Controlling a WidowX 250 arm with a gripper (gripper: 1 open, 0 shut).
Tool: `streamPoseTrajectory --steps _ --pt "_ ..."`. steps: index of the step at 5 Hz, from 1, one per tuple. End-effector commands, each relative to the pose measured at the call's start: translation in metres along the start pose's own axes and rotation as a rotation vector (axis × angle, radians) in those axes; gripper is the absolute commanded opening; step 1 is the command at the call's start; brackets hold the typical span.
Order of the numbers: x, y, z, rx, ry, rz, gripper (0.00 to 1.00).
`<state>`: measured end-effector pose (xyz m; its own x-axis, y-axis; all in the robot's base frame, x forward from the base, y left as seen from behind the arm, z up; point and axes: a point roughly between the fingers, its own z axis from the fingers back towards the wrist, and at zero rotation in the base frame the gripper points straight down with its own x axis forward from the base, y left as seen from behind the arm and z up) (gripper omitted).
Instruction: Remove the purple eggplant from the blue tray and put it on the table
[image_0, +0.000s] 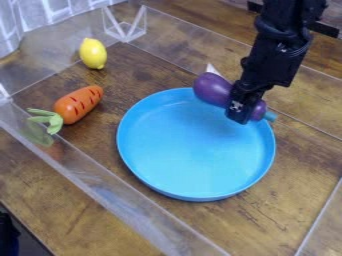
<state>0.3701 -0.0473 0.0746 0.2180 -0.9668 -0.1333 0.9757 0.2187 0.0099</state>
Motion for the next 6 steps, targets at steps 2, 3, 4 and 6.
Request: streamPoseTrajectory --steps 2,3,4,6 --pt "-0.004 0.009 0.022 0.110 -0.046 0.032 0.00" --pt "-0.004 0.008 0.016 0.130 -0.057 0.019 0.00" --pt "-0.004 0.011 0.013 0.163 -0.056 0.000 0.00" --pt "0.004 0.006 0.025 0.209 -0.059 -0.008 0.00"
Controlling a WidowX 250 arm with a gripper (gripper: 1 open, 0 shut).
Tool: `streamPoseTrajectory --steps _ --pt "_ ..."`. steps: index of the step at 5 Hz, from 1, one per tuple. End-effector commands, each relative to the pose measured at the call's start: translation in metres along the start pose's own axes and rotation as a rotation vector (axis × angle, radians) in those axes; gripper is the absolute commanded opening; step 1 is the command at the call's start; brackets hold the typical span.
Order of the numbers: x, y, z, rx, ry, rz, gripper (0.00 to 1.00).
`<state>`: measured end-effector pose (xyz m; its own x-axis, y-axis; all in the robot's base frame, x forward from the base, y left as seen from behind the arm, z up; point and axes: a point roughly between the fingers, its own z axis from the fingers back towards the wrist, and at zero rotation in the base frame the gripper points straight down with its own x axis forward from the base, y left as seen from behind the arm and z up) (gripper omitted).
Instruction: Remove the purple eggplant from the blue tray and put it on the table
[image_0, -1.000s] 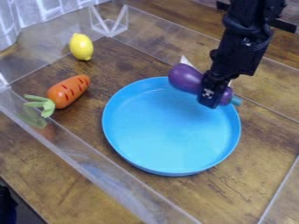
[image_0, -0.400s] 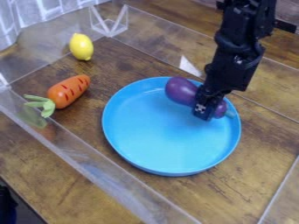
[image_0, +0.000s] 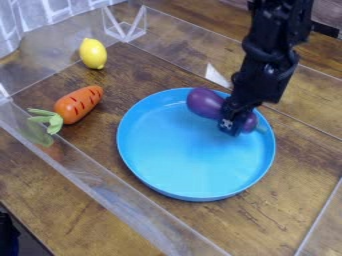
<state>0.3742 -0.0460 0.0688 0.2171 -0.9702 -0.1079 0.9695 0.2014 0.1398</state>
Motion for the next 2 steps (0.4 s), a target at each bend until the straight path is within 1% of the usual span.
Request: streamPoseTrajectory --steps 1,2 --pt "0.0022 0.0154 0.0340 0.103 -0.023 0.028 0.00" --pt "0.0028 0.0217 0.0394 0.121 -0.014 0.063 0.00"
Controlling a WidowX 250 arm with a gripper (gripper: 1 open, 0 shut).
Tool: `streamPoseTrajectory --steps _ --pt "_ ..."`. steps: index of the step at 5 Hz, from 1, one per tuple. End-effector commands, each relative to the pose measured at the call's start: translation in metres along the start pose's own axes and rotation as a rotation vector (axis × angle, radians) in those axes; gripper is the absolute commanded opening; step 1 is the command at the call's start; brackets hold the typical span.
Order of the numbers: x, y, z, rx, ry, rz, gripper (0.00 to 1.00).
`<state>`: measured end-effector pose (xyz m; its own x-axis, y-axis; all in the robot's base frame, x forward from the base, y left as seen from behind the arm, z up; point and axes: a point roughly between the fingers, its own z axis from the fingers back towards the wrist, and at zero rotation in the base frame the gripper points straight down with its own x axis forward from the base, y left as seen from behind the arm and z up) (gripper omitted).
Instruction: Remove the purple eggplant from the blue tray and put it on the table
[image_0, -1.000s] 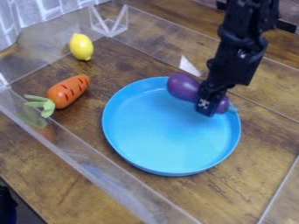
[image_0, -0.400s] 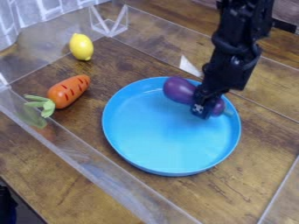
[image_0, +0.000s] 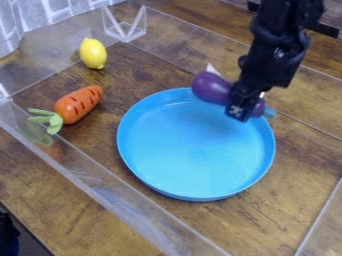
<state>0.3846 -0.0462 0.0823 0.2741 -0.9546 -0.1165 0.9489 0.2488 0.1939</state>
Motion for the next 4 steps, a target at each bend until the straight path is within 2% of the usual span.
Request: streamPoseTrajectory --steps 1,2,3,4 --pt "0.009 0.016 0.030 0.092 -0.035 0.025 0.00" --pt "0.015 0.022 0.027 0.106 -0.036 0.055 0.00" --pt "0.023 0.025 0.021 0.108 -0.047 0.085 0.00" --pt "0.017 0.027 0.025 0.117 -0.064 0.075 0.00"
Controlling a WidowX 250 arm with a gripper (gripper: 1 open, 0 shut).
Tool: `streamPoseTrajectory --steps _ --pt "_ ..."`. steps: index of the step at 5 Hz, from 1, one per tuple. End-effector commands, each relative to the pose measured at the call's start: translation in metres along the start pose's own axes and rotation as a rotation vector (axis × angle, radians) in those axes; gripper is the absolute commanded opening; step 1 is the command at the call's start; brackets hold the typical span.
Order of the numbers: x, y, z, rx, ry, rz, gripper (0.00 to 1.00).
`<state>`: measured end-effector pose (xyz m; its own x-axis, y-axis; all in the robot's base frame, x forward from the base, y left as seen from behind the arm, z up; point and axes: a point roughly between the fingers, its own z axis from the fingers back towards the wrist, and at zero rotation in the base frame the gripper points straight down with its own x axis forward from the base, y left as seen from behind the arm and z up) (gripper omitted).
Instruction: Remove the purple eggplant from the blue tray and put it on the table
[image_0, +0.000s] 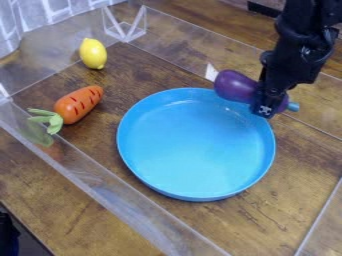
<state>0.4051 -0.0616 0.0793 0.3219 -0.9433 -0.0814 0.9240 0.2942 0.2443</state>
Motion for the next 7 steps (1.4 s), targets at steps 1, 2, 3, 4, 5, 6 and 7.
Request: streamPoseTrajectory --steps 1,2,3,4,5,6,7 --pt "-0.007 0.018 0.031 0.081 -0.054 0.015 0.00" --pt "0.009 0.016 0.037 0.091 -0.060 0.019 0.00" --pt "0.021 0.015 0.050 0.105 -0.090 -0.058 0.00" --pt "0.035 0.010 0.057 0.116 -0.127 -0.136 0.00" --pt "0.048 0.010 0.056 0.116 -0.154 -0.206 0.00" --pt "0.058 0.012 0.033 0.112 -0.153 -0.236 1.00" --pt "0.066 0.012 0.014 0.108 -0.149 -0.264 1.00"
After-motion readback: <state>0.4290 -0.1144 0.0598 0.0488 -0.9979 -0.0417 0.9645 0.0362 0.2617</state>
